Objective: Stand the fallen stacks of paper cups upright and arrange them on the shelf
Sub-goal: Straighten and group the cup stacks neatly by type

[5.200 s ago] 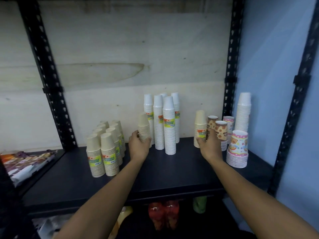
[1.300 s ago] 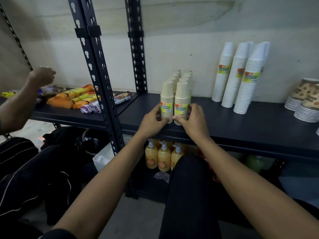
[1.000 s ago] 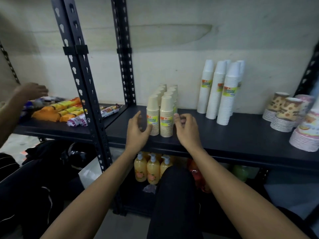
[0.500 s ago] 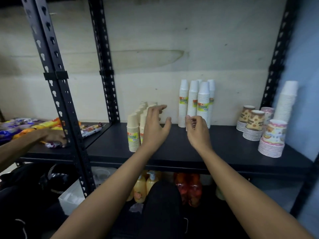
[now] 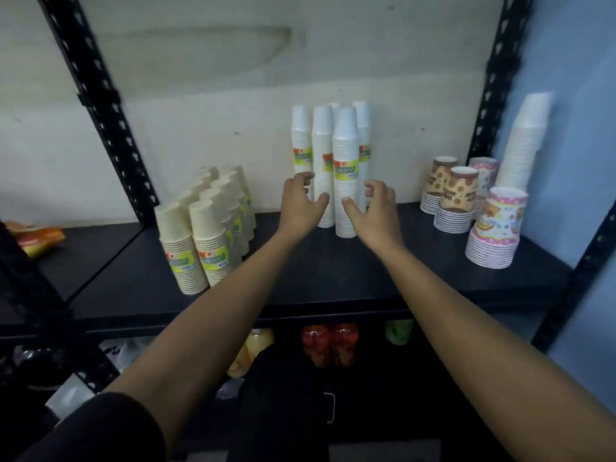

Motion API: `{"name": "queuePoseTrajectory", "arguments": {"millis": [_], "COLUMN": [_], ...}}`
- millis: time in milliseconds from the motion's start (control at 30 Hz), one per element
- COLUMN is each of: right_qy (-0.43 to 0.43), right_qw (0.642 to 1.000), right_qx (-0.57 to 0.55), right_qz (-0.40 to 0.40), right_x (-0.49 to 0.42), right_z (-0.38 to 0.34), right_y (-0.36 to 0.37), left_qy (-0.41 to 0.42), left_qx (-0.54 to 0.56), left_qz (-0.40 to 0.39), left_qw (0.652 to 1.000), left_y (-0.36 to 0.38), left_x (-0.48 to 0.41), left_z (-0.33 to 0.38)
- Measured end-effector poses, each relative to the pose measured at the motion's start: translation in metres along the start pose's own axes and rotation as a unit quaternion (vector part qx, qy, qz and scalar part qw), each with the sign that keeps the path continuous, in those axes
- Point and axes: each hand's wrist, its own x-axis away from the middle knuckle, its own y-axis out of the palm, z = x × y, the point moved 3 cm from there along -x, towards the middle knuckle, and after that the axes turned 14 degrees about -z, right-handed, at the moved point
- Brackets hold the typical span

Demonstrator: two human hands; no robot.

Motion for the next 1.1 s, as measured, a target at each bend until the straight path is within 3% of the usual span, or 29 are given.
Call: {"name": "queuePoseTrajectory", "arguments": {"millis": [200, 500, 833, 1100], "right_qy": [0.006, 0.0, -0.015, -0.03], "right_qw": [0.999, 0.999, 0.998, 0.996], "right_qx": [-0.003, -0.037, -0.058, -0.079], "right_qz": [-0.034, -0.035, 0.023, -0.011], "right_x": [-0.018, -0.031, -0.018, 0.015], "right_z": [0.029, 0.034, 0.021, -0.009], "right_y": [0.017, 0.028, 0.016, 0.017], "left_qy": [-0.065, -0.04, -0.032, 0.002], "left_qx": [0.052, 0.08, 0.101, 0.11], "left_qz": [-0.012, -0.007, 0.043, 0.001], "left_qw": [0.996, 0.996, 0.993, 0.994], "left_y": [0.025, 0.037, 0.018, -0.019], "left_x": [-0.04, -0.052, -0.026, 0.034], "left_z": [-0.035, -0.053, -0.044, -0.017]}}
